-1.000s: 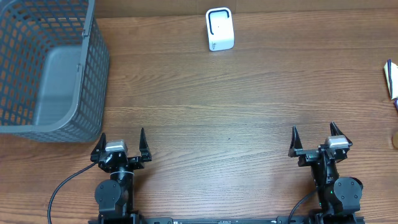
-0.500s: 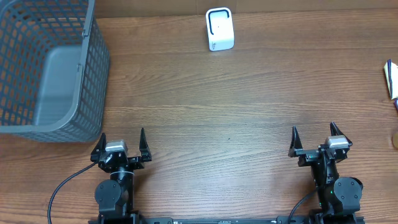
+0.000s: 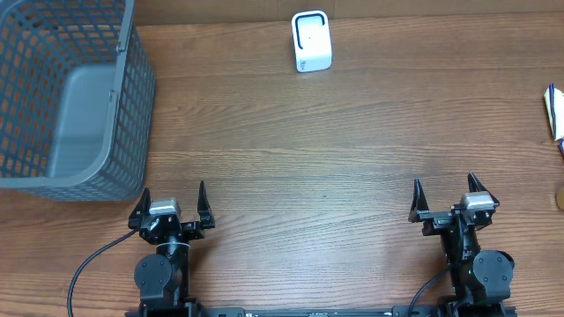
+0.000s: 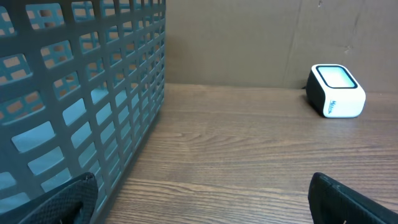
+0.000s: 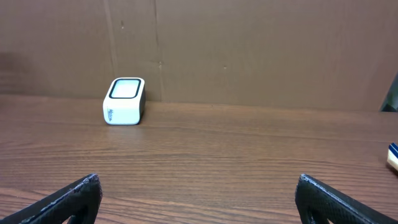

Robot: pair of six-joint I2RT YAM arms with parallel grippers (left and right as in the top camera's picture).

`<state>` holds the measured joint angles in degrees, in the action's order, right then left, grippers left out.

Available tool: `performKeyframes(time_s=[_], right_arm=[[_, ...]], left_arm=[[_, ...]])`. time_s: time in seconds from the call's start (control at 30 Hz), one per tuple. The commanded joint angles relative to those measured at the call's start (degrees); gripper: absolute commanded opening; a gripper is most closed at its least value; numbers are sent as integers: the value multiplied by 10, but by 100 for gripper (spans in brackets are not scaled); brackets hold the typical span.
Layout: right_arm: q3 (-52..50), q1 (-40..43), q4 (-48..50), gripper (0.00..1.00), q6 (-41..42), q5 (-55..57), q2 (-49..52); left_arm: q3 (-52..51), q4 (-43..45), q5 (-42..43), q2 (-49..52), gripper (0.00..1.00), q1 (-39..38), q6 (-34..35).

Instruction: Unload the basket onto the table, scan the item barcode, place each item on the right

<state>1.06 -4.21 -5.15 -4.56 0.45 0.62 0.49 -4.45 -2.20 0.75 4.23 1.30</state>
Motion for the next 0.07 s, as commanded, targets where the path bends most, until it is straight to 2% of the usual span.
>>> performKeyframes(time_s=[0.0,0.03], right_arm=[[-6,1,4,100,-4,3,-5],[-6,1,4,100,-4,3,-5]], left_arm=[[-2,2,3,-5,100,3,-11],[-2,1,3,-5,100,3,-11]])
